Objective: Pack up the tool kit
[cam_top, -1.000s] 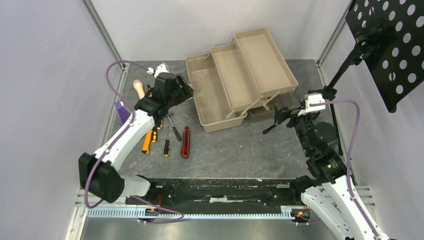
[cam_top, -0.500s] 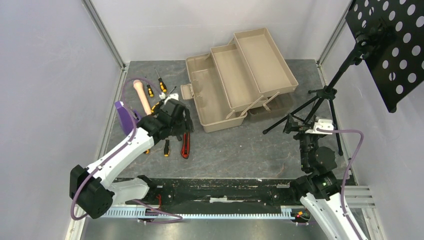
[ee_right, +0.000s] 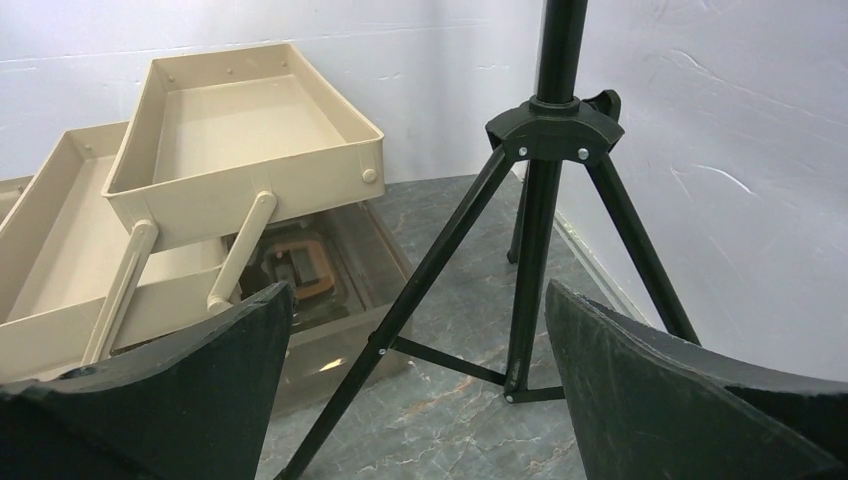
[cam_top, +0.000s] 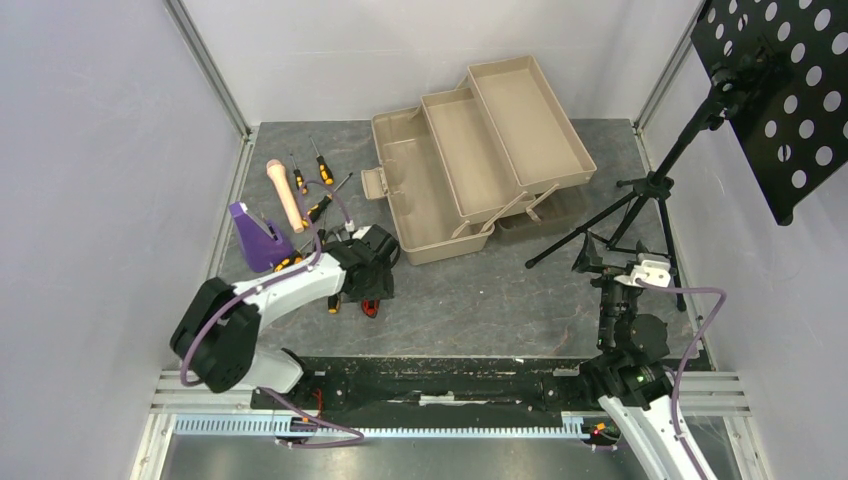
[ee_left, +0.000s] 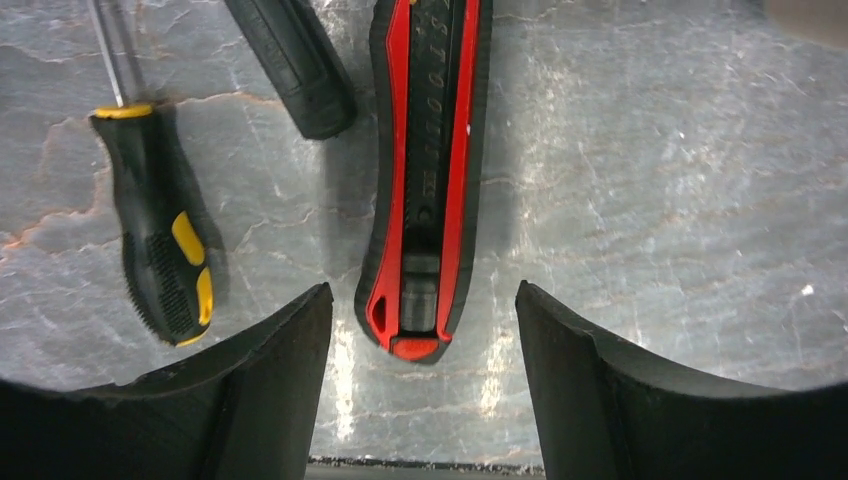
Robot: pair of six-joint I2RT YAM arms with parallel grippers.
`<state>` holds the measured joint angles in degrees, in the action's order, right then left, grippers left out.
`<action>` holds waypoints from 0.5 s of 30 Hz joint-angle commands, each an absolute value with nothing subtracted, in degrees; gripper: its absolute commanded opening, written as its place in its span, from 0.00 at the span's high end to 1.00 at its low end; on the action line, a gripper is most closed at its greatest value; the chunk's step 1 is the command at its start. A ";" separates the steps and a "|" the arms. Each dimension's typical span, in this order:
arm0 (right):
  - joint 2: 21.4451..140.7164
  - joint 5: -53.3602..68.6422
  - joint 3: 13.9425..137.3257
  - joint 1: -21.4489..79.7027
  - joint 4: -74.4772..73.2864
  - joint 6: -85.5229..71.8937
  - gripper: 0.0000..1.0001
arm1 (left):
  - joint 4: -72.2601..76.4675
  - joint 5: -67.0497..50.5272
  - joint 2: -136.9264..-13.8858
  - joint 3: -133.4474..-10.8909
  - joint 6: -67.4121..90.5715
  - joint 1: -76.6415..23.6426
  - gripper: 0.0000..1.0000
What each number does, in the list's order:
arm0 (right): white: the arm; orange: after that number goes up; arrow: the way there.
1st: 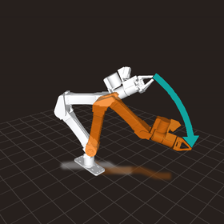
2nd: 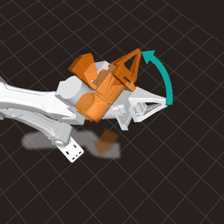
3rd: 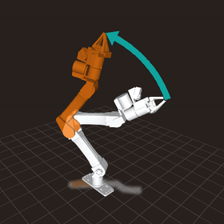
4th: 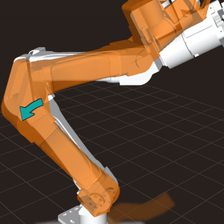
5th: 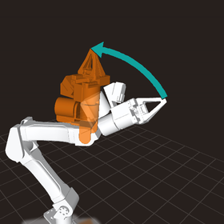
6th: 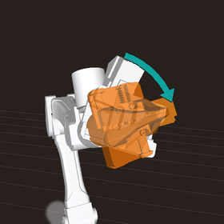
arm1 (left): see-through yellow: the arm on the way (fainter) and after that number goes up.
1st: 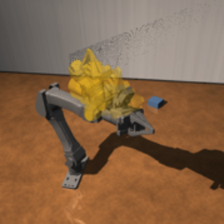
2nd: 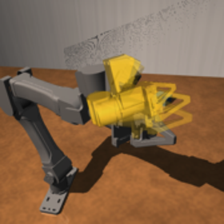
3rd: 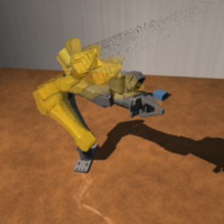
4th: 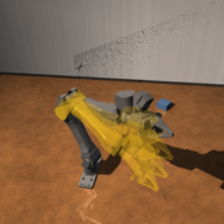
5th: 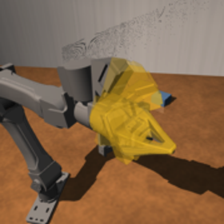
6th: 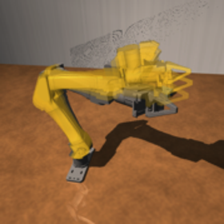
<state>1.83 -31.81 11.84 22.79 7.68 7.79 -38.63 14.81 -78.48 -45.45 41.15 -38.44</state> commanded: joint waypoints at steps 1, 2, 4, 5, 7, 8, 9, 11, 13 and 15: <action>0.74 -30.40 11.18 23.16 11.61 8.97 0.02 | -32.72 14.12 -82.97 -44.89 43.33 -37.79 0.27; 0.71 -30.19 11.13 23.18 11.75 8.88 0.02 | -32.23 13.68 -83.89 -44.75 43.41 -37.67 0.28; 0.51 -29.99 10.83 23.16 11.87 9.01 0.02 | -31.39 12.54 -85.63 -44.57 43.42 -37.40 0.28; 0.41 -30.06 10.69 23.14 12.03 9.13 0.02 | -31.13 11.94 -86.40 -44.56 43.46 -37.29 0.29; 0.33 -30.43 10.46 23.20 12.29 9.32 0.02 | -30.77 11.09 -87.48 -44.56 43.42 -36.96 0.31; 0.35 -30.50 10.30 23.17 12.45 9.40 0.02 | -30.76 10.91 -87.75 -44.60 43.42 -36.84 0.32; 0.35 -30.47 10.15 23.24 12.55 9.49 0.02 | -30.76 10.67 -87.93 -44.66 43.42 -36.74 0.34; 0.33 -30.41 10.11 23.25 12.66 9.47 0.02 | -30.99 10.21 -87.60 -44.75 43.33 -36.74 0.39; 0.32 -30.40 10.05 23.29 12.78 9.49 0.02 | -31.82 9.74 -86.76 -45.06 43.26 -36.74 0.45; 0.35 -30.40 9.92 23.38 12.91 9.50 0.02 | -33.12 9.05 -85.32 -45.34 43.24 -36.75 0.53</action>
<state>0.82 -30.70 10.24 22.81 10.28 8.69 -33.93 12.05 -85.60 -45.32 41.30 -36.91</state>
